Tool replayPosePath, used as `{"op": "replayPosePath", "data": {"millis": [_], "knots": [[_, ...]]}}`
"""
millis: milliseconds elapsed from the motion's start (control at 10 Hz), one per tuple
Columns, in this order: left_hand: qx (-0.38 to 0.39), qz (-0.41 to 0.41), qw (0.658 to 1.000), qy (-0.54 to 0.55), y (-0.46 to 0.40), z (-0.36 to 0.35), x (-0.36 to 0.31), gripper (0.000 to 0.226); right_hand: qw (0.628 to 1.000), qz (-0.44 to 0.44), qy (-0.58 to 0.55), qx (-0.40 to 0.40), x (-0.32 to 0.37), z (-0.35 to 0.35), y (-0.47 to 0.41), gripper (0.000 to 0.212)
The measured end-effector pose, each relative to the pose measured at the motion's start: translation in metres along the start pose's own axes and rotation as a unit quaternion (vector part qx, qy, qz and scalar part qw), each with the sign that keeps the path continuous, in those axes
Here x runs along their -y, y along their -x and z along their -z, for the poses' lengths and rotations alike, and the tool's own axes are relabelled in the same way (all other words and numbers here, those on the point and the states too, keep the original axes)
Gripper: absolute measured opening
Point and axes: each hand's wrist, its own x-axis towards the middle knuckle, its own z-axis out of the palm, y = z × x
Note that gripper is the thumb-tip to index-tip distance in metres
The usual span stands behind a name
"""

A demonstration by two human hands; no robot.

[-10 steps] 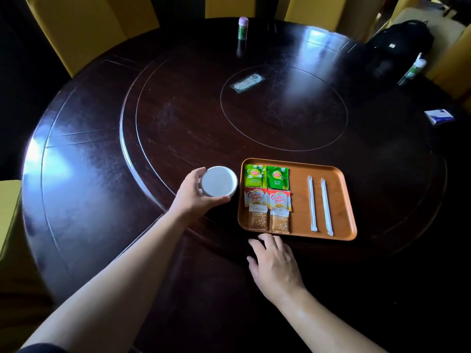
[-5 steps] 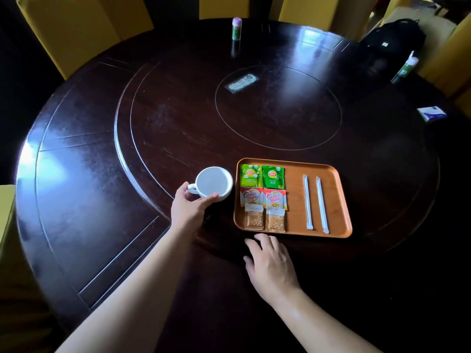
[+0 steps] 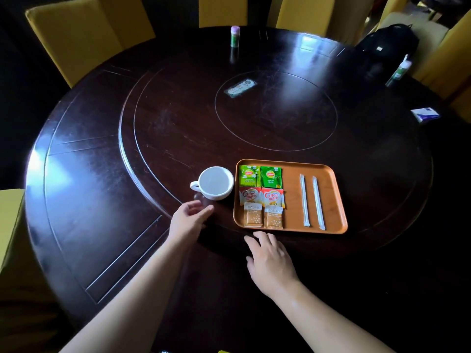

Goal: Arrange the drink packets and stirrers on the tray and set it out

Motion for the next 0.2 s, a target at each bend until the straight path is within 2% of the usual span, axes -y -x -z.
{"op": "replayPosePath", "data": {"millis": [100,200], "knots": [[0.010,-0.019,0.995,-0.095,0.036,0.011,0.019,0.027,0.999,0.001,-0.007,0.040,0.000,0.009,0.008,0.043],[0.041,-0.038,0.983,-0.178,0.084,0.021,0.044,0.020,0.998,-0.024,-0.012,0.065,0.005,0.022,0.028,0.033]]}}
